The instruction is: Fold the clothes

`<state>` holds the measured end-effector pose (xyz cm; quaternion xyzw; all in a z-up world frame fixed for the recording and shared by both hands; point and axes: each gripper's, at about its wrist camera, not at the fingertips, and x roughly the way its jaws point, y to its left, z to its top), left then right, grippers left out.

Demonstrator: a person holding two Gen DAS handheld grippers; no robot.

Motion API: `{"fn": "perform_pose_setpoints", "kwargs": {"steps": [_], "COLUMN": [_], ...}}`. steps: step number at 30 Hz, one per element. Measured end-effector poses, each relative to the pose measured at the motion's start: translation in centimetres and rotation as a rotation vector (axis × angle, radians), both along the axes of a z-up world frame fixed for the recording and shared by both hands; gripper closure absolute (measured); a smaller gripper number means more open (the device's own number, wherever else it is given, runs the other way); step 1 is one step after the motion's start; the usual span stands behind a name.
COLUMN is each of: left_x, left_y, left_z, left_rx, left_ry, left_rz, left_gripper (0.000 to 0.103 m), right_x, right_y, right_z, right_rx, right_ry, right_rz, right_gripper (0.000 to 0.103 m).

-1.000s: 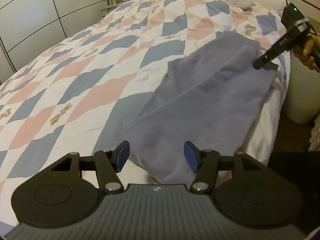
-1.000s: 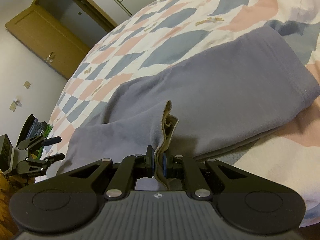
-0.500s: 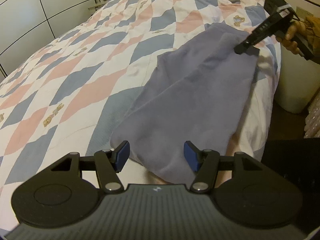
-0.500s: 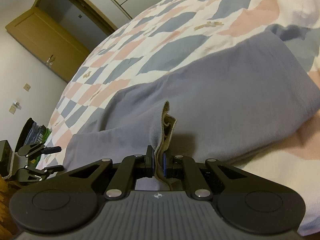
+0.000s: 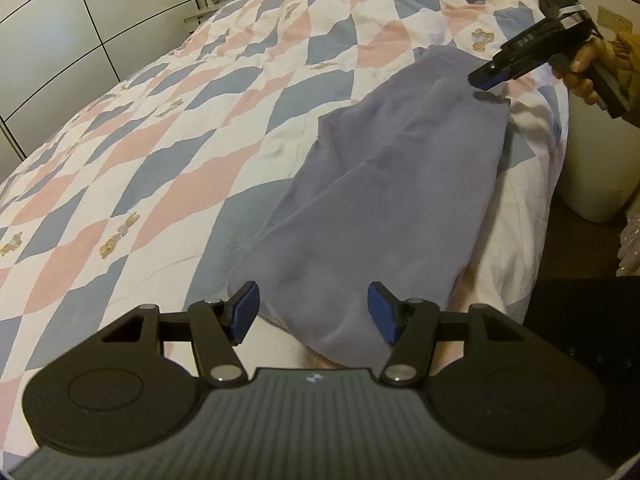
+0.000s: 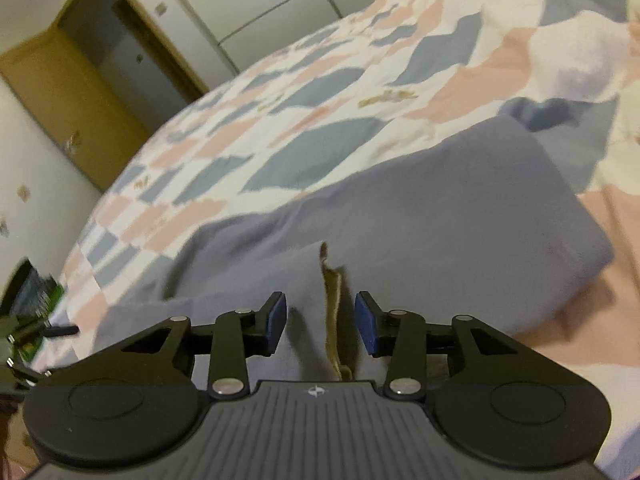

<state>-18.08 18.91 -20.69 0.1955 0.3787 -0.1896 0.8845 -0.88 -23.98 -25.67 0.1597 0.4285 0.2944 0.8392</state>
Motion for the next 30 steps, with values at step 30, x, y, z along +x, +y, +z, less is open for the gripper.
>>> {"fn": "perform_pose_setpoints", "kwargs": {"steps": [30], "left_x": [-6.5], "left_y": [-3.8], "left_z": [1.8], "left_rx": [-0.076], "left_ry": [-0.072], "left_rz": [0.649], "left_gripper": [0.027], "right_x": [-10.8], "right_y": [-3.0], "right_z": [3.0], "right_rx": [-0.155], "right_ry": [-0.166], "right_rz": [-0.141], "right_gripper": [0.038]}}
